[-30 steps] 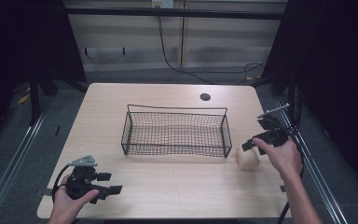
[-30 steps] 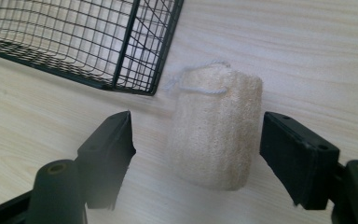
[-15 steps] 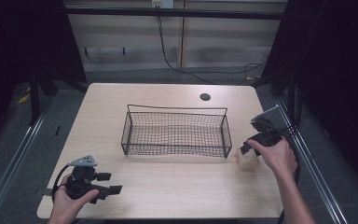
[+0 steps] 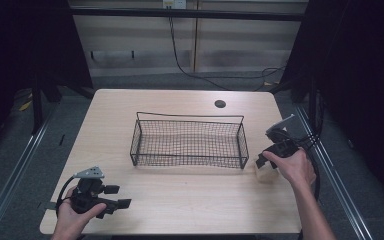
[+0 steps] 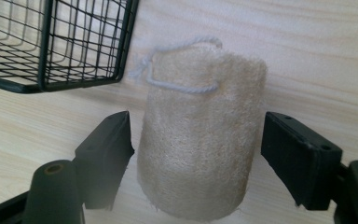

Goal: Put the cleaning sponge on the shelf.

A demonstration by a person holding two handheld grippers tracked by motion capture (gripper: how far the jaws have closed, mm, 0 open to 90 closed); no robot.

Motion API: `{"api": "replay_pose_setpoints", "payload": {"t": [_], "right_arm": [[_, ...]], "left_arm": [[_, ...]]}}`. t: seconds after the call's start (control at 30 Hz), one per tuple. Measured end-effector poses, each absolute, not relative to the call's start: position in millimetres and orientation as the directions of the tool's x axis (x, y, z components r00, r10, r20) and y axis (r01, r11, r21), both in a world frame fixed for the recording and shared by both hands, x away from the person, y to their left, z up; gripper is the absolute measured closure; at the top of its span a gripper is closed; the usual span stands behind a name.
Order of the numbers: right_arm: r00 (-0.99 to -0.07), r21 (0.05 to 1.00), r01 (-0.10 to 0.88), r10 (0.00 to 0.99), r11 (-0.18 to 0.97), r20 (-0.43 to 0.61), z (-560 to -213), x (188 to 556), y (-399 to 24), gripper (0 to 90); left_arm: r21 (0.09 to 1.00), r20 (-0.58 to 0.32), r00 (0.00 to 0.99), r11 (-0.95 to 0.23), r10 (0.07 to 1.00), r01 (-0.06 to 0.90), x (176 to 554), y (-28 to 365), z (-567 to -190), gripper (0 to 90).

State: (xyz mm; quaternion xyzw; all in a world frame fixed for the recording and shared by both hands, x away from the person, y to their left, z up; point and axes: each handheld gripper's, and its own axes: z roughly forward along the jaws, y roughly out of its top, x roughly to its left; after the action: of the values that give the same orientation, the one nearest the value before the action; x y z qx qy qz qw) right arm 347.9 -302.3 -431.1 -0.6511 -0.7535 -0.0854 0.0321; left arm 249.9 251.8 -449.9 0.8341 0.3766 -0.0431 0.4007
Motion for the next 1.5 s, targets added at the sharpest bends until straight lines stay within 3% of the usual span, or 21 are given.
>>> {"api": "replay_pose_setpoints", "payload": {"t": [0.83, 1.5], "right_arm": [[-0.132, 0.016, 0.991, 0.976, 0.131, 0.173, -447, 351, -298, 26.9], [-0.111, 0.055, 0.993, 0.961, 0.100, 0.254, -432, 342, -315, 27.0]], "left_arm": [[0.638, -0.378, 0.712, -0.391, 0.592, 0.663, 249, 252, -450, 23.5], [0.635, -0.374, 0.712, -0.395, 0.594, 0.663, 249, 251, -450, 23.5]]}}
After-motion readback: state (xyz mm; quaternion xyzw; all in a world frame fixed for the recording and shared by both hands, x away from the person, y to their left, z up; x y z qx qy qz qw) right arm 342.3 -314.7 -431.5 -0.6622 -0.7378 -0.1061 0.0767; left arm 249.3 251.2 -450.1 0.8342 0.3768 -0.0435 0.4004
